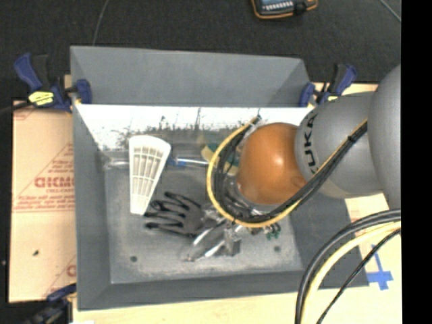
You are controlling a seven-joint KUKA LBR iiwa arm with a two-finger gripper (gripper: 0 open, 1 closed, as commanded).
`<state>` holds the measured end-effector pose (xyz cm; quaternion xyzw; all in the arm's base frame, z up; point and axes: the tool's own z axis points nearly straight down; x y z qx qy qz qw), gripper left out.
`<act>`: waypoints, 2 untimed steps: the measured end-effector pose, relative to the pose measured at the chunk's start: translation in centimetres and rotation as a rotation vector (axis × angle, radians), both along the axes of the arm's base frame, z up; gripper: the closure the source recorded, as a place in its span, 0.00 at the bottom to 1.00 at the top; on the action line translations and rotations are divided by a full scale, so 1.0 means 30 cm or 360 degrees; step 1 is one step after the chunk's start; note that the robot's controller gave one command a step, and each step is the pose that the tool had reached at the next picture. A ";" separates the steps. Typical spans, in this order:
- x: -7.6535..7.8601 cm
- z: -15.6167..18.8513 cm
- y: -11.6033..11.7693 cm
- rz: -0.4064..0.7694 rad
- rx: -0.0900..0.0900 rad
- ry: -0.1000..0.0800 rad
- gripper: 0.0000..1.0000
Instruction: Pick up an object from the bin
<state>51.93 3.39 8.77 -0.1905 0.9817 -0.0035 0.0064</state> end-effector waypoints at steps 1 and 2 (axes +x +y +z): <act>-0.047 0.130 -0.018 -0.0411 0.0009 -0.0007 1.00; 0.026 0.191 0.007 0.0063 0.0000 0.0000 1.00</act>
Offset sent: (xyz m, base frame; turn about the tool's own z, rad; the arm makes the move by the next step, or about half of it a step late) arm 0.0149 0.0049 0.0636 -0.1027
